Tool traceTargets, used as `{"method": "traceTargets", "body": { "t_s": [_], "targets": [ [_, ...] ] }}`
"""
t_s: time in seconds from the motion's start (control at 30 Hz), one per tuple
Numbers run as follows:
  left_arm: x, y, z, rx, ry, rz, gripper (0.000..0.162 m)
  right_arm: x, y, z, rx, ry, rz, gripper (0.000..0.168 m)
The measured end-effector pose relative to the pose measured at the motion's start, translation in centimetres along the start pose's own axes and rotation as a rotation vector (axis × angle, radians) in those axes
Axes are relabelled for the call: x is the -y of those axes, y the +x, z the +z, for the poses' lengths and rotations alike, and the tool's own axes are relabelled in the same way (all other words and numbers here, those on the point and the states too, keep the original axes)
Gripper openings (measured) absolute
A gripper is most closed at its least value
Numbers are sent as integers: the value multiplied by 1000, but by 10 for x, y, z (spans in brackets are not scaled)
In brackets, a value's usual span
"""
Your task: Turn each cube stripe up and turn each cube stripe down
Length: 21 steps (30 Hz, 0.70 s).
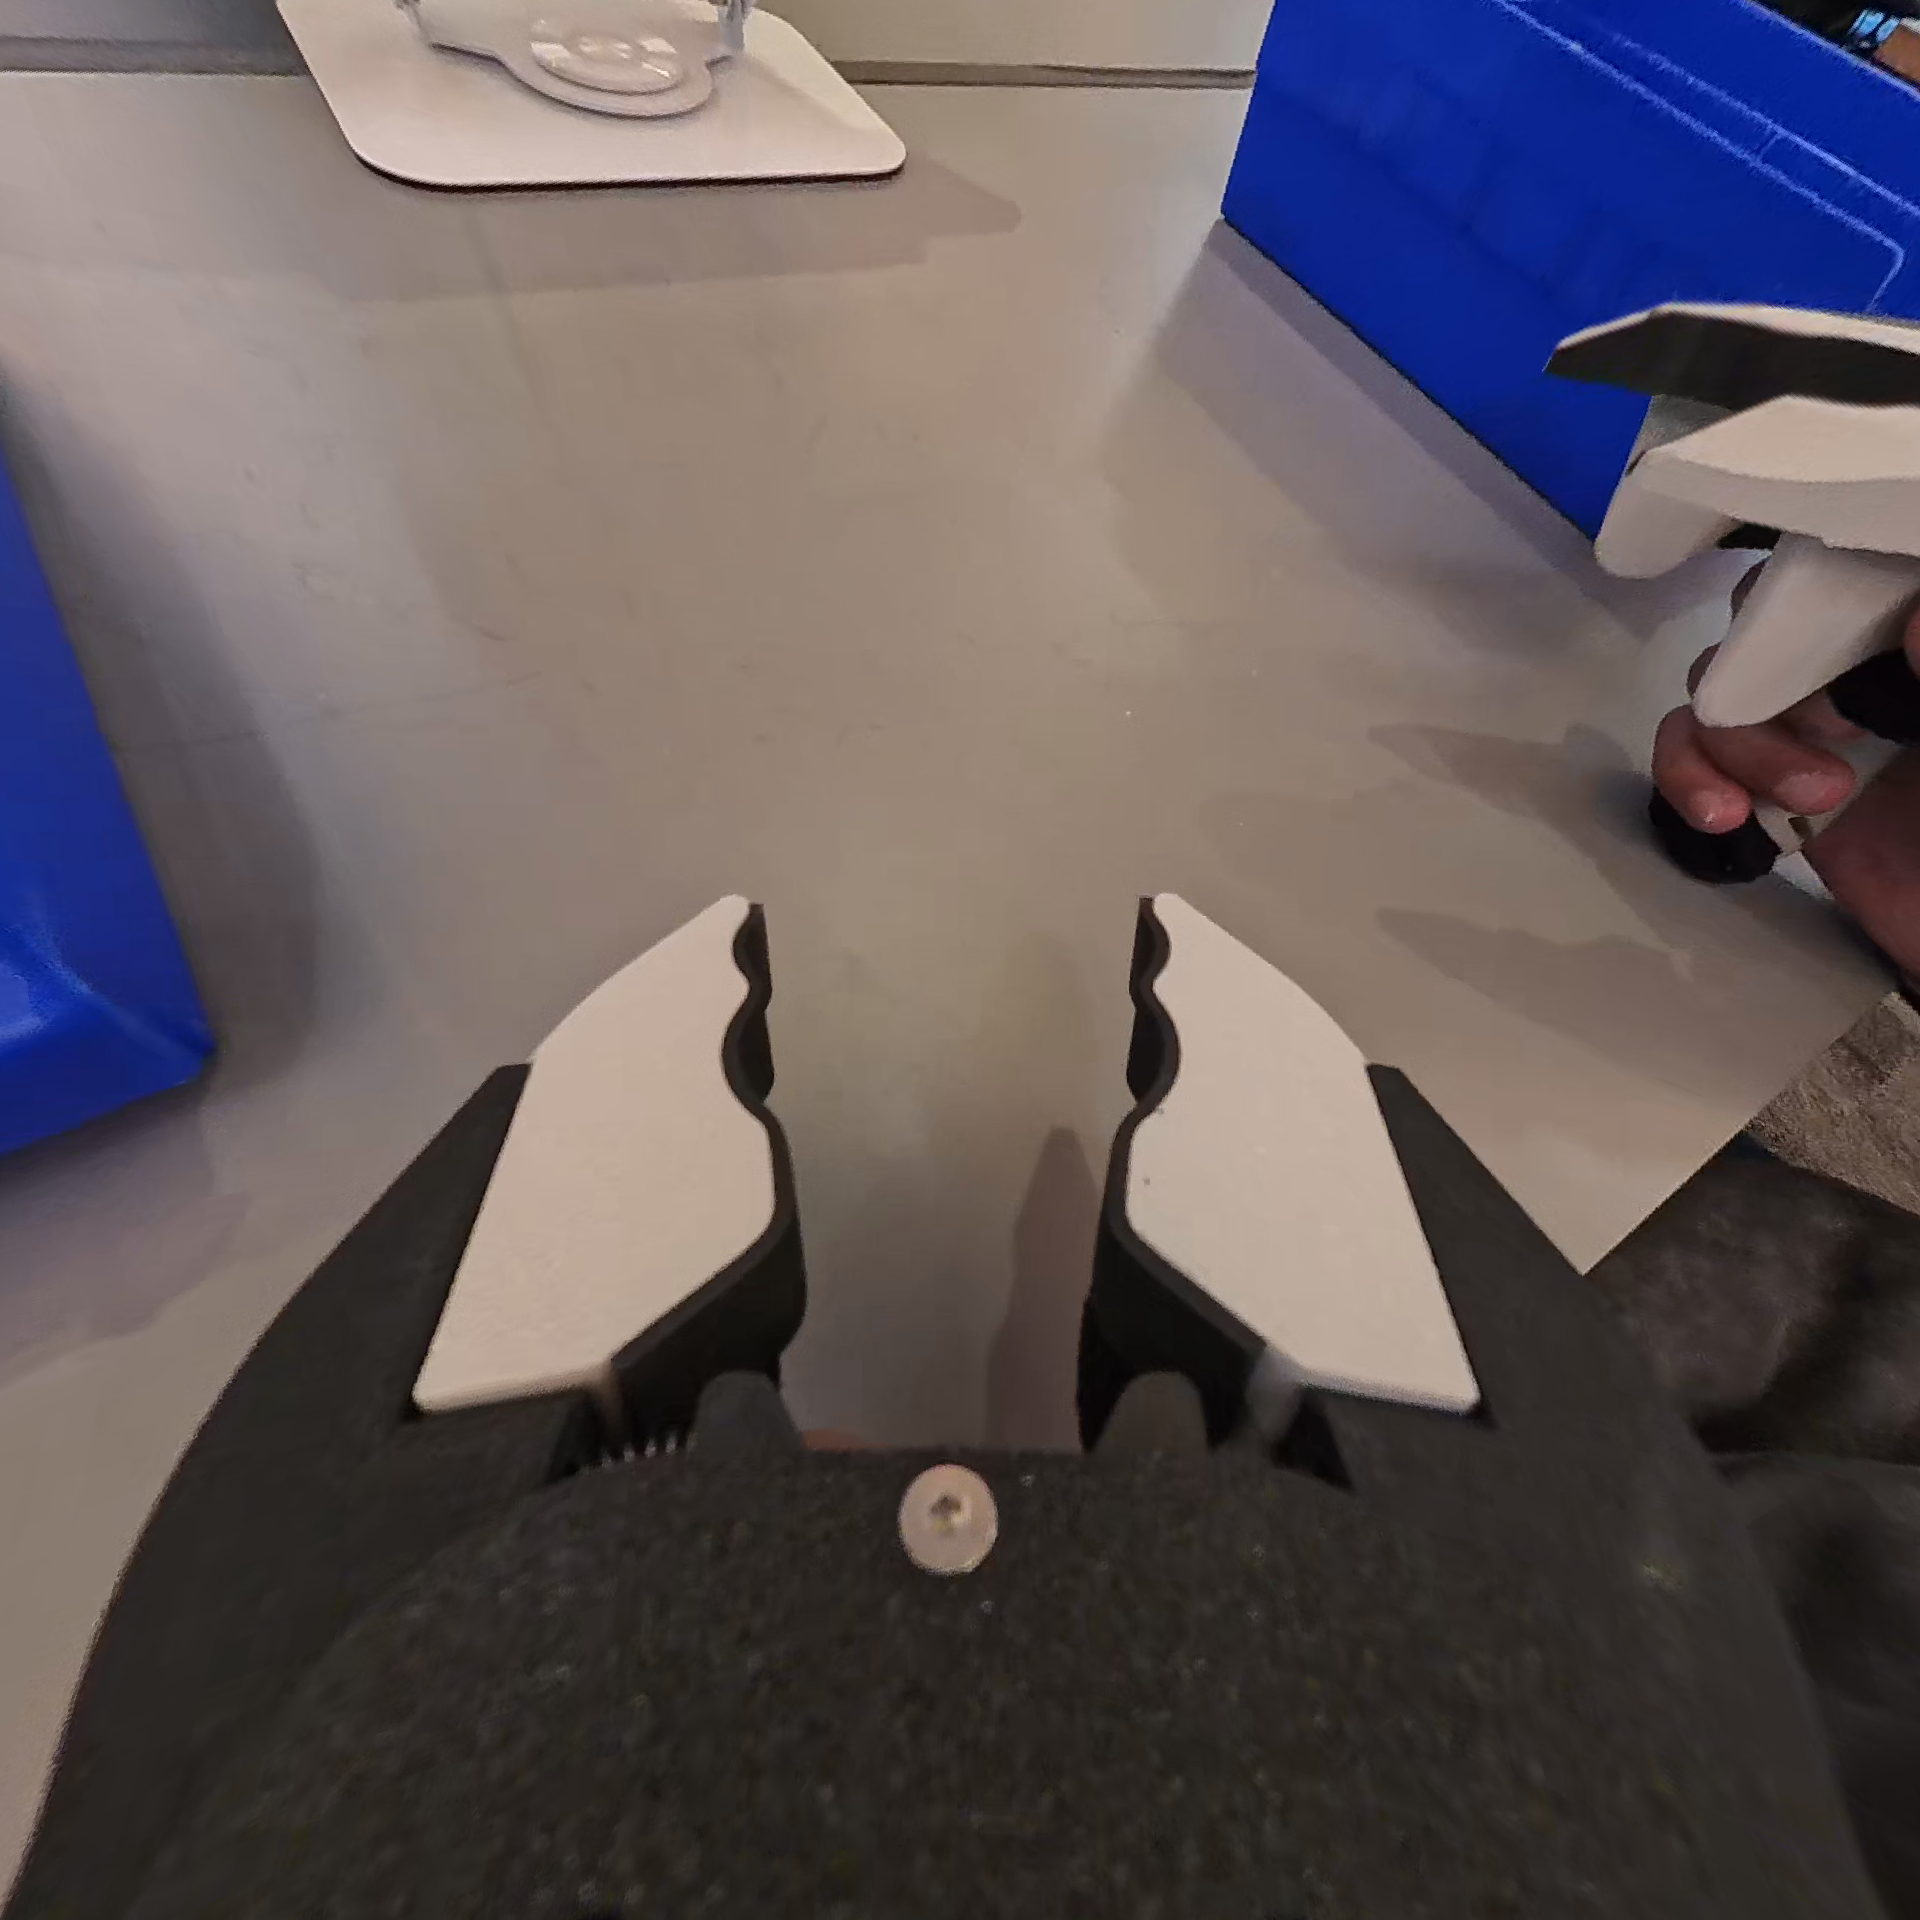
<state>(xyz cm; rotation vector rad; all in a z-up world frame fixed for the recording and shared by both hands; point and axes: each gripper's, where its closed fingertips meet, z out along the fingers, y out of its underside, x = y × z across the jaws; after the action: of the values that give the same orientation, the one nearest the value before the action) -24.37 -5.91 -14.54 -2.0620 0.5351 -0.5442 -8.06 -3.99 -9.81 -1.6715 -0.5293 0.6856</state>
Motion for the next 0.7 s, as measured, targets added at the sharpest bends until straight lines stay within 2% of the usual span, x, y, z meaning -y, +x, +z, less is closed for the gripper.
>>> {"method": "traceTargets", "body": {
  "t_s": [0.2, 0.27, 0.37, 0.47, 0.53, 0.6, 0.63, 0.7],
  "targets": [
    [2, 4, 0, -2, 18, 20, 69, 10, 6, -10, -21, 23, 3, 59],
    [7, 8, -3, -12, 50, 26, 74, 24, 17, -29, -35, 79, 57, 62],
    [15, 24, 1, -49, 80, 54, 77, 47, 60, -76, -211, 163, -2, 62],
    [23, 83, 24, -240, 22, 40, 81, 61, 117, -138, -464, 209, -51, 61],
    [31, 133, 47, -336, -43, 64, 80, 56, 151, -174, -578, 210, 8, 61],
    [49, 181, 79, -375, -51, 131, 80, 43, 174, -200, -617, 237, 149, 61],
    [64, 202, 97, -375, -2, 169, 80, 38, 182, -210, -620, 266, 226, 60],
    [86, 235, 139, -325, 47, 217, 77, 26, 196, -229, -650, 297, 344, 54]
  ]
}}
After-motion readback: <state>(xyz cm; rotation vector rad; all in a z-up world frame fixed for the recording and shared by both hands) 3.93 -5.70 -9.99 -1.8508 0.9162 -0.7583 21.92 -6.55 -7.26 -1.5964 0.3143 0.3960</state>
